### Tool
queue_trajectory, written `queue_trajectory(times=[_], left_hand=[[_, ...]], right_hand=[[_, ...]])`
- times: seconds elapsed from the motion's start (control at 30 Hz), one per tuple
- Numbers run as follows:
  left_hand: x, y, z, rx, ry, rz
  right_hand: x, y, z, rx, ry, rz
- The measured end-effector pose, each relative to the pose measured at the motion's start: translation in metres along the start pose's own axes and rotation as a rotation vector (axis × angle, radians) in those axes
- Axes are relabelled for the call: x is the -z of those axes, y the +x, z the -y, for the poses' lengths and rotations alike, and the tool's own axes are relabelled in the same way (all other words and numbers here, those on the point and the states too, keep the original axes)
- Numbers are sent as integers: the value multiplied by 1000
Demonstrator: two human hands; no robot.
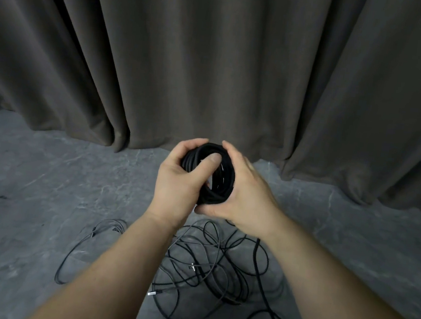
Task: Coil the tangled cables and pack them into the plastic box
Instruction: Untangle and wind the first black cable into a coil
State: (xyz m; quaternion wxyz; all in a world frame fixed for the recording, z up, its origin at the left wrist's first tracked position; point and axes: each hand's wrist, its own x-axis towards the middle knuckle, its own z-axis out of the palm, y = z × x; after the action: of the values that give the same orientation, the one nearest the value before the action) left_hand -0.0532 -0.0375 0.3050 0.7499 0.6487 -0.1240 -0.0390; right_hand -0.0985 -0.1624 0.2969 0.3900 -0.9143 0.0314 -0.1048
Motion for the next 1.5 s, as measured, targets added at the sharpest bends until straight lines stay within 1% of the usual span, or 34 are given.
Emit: queue_trajectory(times=[0.07, 0.13, 0.27, 0.33, 0.37, 0.43, 0.47, 0.5, 0.53, 0.6, 0.67, 0.83, 0.87, 1.0, 1.13, 1.27, 1.37, 1.5], left_hand=[[-1, -2, -1, -34, 17, 35], [-2, -2, -2, -49, 53, 30], [3, 1, -2, -27, 81, -44], [6, 4, -2, -22, 79, -79], [7, 5, -2, -26, 82, -99], [7, 8, -3, -21, 65, -140], [8, 9, -2, -12, 55, -157], [8, 10, -2, -5, 52, -169], [9, 11, -1, 2, 56, -174], [10, 11, 0, 8, 59, -178], [10, 11, -1, 6, 56, -184], [10, 10, 1, -21, 91, -180], [9, 10, 0, -26, 93, -182], [4, 7, 0, -44, 103, -140], [4, 5, 0, -50, 109, -102], [3, 4, -1, -55, 125, -91], [4, 5, 0, -45, 116, -104], [1, 3, 0, -40, 107, -77]], right_hand=[[2, 0, 0, -2, -7, -8], [2, 2, -1, -14, 4, 21], [10, 2, -6, -8, 205, 112], [16, 2, -10, 11, 282, 65], [17, 2, -12, 35, 300, -8], [17, 2, -15, 101, 250, -186], [17, 2, -15, 138, 210, -245], [17, 1, -15, 169, 177, -268], [17, 0, -15, 189, 149, -260], [18, -2, -15, 196, 96, -185], [17, -3, -16, 153, 49, -105], [10, -2, -13, 18, 0, -39], [9, 0, -11, 2, 1, -48], [7, 8, -9, -29, -13, -187], [5, 12, -13, -86, -80, -145], [8, 13, -13, -113, 3, -187], [8, 13, -11, -110, -51, -239], [7, 13, -12, -90, -158, -246]])
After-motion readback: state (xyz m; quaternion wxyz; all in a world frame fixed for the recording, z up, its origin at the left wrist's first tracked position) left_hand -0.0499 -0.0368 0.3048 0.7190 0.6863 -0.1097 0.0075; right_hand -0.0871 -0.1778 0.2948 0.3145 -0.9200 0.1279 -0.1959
